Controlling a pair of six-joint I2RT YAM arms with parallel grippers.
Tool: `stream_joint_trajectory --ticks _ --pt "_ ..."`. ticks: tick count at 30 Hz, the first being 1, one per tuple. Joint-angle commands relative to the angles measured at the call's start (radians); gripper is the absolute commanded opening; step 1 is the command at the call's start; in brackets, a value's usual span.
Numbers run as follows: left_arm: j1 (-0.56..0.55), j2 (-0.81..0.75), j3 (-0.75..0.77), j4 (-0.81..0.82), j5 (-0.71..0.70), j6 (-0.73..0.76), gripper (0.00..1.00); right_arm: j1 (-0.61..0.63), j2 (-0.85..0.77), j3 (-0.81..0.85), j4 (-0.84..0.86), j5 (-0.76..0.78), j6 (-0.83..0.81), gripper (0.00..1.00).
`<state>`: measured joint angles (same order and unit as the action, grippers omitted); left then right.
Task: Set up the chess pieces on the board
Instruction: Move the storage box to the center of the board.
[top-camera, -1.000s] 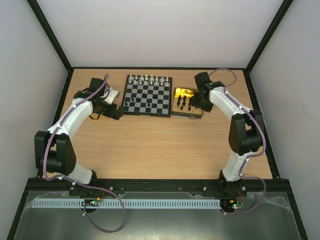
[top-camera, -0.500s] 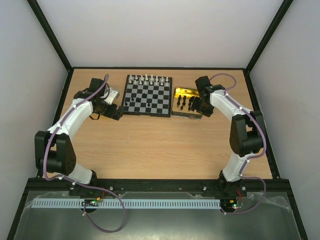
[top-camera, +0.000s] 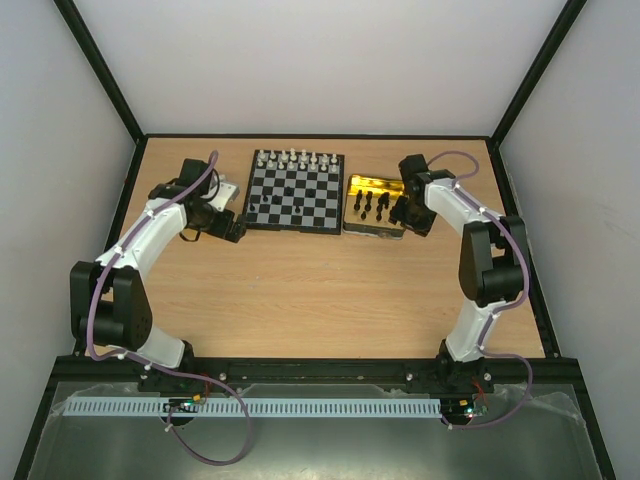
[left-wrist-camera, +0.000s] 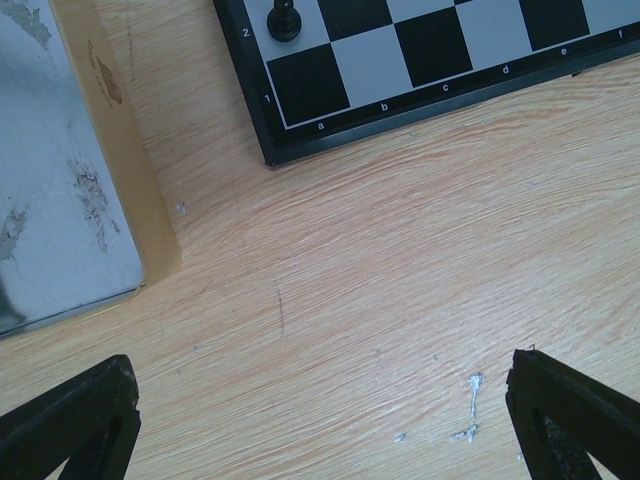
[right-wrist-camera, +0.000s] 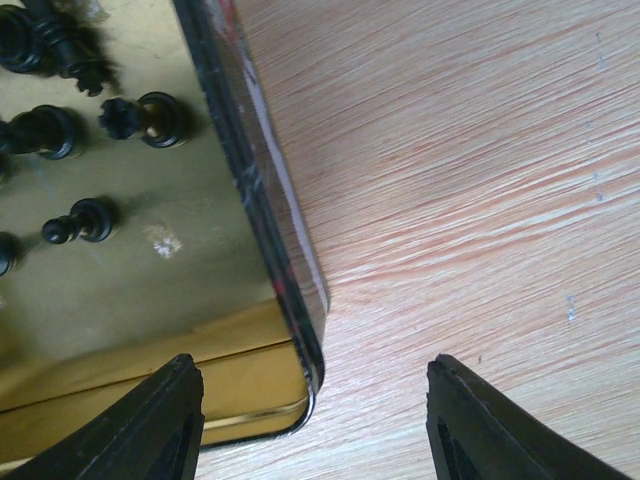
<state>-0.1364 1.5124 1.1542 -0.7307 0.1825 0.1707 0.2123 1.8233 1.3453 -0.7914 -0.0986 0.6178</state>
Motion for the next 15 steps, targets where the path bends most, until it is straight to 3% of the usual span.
stream_joint_trajectory --ticks 1,15 --pt "0.003 -0.012 -0.010 -0.008 -0.007 -0.012 1.00 -0.016 0.025 -0.004 0.008 -0.001 -0.004 0.58" --pt "0.003 -0.007 -0.006 -0.009 -0.015 -0.018 1.00 -0.030 0.020 -0.087 0.061 -0.026 0.007 0.58"
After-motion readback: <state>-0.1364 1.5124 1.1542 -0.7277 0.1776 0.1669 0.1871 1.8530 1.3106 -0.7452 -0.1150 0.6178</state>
